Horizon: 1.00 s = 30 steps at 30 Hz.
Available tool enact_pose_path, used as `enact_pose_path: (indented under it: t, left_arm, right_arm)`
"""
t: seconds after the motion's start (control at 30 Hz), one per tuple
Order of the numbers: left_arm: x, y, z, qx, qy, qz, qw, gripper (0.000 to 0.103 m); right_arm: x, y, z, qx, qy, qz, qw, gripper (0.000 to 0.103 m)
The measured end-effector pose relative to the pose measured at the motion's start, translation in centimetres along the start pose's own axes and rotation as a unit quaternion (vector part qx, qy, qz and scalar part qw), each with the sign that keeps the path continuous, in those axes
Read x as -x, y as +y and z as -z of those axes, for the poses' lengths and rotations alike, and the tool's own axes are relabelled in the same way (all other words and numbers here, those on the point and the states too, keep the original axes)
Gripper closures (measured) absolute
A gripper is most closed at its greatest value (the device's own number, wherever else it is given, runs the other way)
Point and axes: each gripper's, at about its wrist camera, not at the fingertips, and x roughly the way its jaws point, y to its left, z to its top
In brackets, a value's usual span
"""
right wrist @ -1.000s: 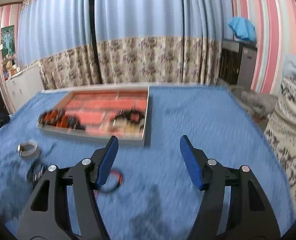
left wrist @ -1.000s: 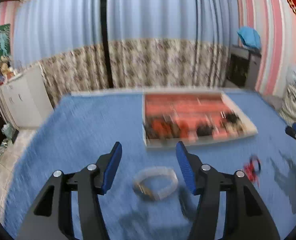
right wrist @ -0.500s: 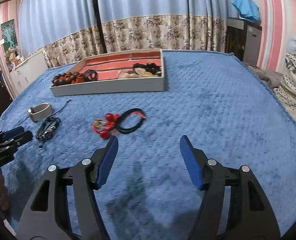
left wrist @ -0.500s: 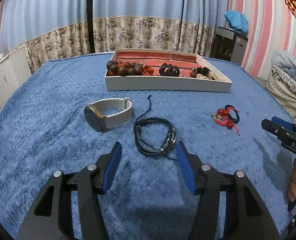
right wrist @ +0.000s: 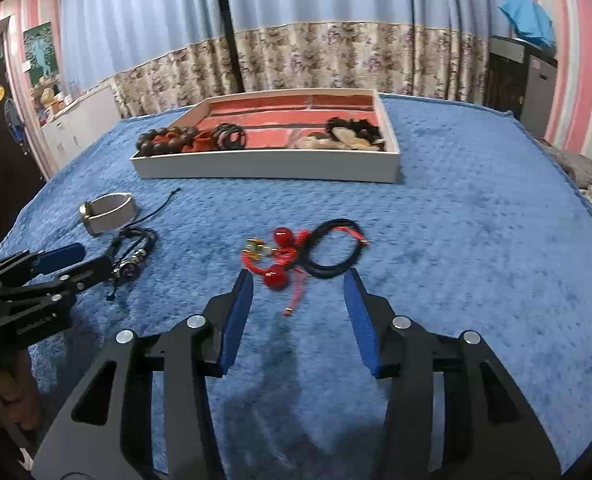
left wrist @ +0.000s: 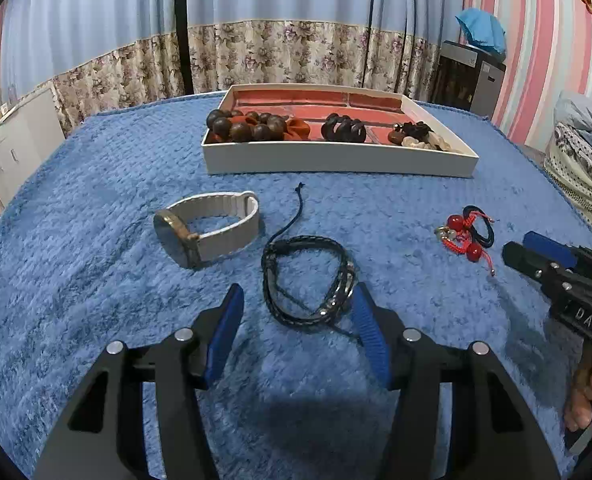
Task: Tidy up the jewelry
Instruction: 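Lower left tool onto black braided leather bracelet while right tool approaches red bead bracelet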
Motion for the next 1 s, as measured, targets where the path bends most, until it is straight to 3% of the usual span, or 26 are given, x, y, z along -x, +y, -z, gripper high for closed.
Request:
enact_pose_path:
  t: [0.33,0.53,0.7,1.0]
  left_arm:
    - [-1.7,-0.5,-0.5,-0.005,0.016,0.014,0.9998,0.047]
    - [-2.5,-0.5,-0.4,-0.007,0.025,0.014,0.9996,0.047]
    - [-2.9,-0.2,-0.4,-0.004,0.033,0.017,0.9993,0.047]
    - [-3.2,0.6,-0.5,0.004,0.037,0.024,0.999,0.047]
  right_arm:
    - [-2.5,1.0,-0.7,0.011,0.027,-0.011,1.0,0.074]
    - [-3.7,1.3,-0.8,0.015,0.044,-0.008,0.999,0.076]
    - [-4.6,1.5,-0.8,0.018,0.061,-0.005,0.998,0.086]
    - [-5.0,1.6,-0.9,0.017,0.068,-0.004,0.998,0.086]
